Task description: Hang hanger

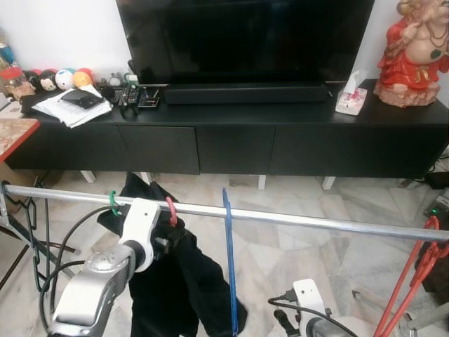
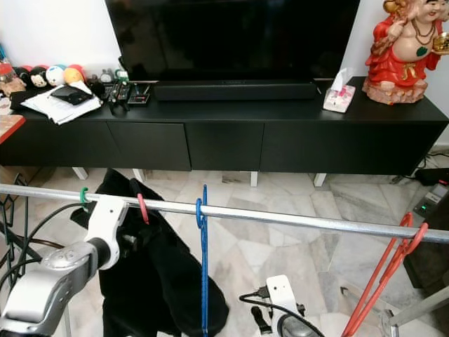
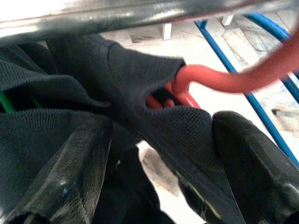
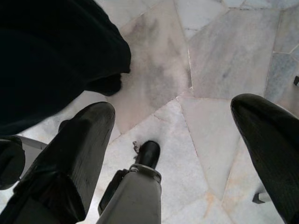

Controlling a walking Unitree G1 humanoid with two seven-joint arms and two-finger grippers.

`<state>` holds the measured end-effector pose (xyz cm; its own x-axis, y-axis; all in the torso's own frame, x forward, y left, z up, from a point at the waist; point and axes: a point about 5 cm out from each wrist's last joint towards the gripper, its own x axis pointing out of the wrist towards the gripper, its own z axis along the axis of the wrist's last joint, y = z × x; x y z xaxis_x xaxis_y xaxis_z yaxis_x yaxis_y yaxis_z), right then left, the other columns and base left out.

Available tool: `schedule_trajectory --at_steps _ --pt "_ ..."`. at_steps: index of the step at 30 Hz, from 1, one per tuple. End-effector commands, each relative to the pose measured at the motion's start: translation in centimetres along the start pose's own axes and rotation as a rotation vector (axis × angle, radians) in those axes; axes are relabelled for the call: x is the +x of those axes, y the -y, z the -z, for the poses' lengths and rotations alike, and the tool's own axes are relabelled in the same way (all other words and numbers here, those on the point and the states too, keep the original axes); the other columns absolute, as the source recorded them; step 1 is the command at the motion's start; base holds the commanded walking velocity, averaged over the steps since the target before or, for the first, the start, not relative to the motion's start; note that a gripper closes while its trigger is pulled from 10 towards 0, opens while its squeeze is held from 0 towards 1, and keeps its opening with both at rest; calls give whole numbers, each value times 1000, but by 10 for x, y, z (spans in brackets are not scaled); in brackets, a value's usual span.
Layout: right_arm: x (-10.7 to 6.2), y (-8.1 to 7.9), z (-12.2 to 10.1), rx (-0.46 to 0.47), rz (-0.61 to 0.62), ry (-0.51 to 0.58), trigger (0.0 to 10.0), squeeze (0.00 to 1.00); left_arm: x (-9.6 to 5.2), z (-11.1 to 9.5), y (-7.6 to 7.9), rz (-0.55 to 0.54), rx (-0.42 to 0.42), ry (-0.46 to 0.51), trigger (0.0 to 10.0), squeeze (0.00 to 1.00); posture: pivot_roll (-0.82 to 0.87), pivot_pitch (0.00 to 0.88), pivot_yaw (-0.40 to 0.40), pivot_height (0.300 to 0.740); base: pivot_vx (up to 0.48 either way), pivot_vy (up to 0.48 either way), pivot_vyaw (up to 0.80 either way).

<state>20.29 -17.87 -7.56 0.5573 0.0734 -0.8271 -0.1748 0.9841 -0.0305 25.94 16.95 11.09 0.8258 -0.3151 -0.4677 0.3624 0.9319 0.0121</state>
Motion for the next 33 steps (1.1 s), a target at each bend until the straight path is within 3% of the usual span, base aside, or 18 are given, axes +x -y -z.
schedule_trajectory --at_steps 1,9,23,29,33 --pt "0 -2 0 4 -5 -3 10000 0 -6 -2 -1 7 26 -16 10000 0 -4 0 28 740 0 0 0" --pt "0 -1 0 1 -4 -4 10000 0 -12 -4 2 20 47 -40 10000 0 -1 0 26 740 0 0 0" --pt "0 -2 0 3 -6 -5 10000 0 -22 -12 24 181 63 -20 10000 0 6 0 31 740 0 0 0" --pt "0 -2 0 2 -8 -6 10000 0 -28 -7 22 141 74 -56 10000 0 6 0 31 740 0 0 0" --pt "0 -2 0 2 -9 -5 10000 0 -24 0 15 75 46 -79 10000 0 8 0 31 740 0 0 0"
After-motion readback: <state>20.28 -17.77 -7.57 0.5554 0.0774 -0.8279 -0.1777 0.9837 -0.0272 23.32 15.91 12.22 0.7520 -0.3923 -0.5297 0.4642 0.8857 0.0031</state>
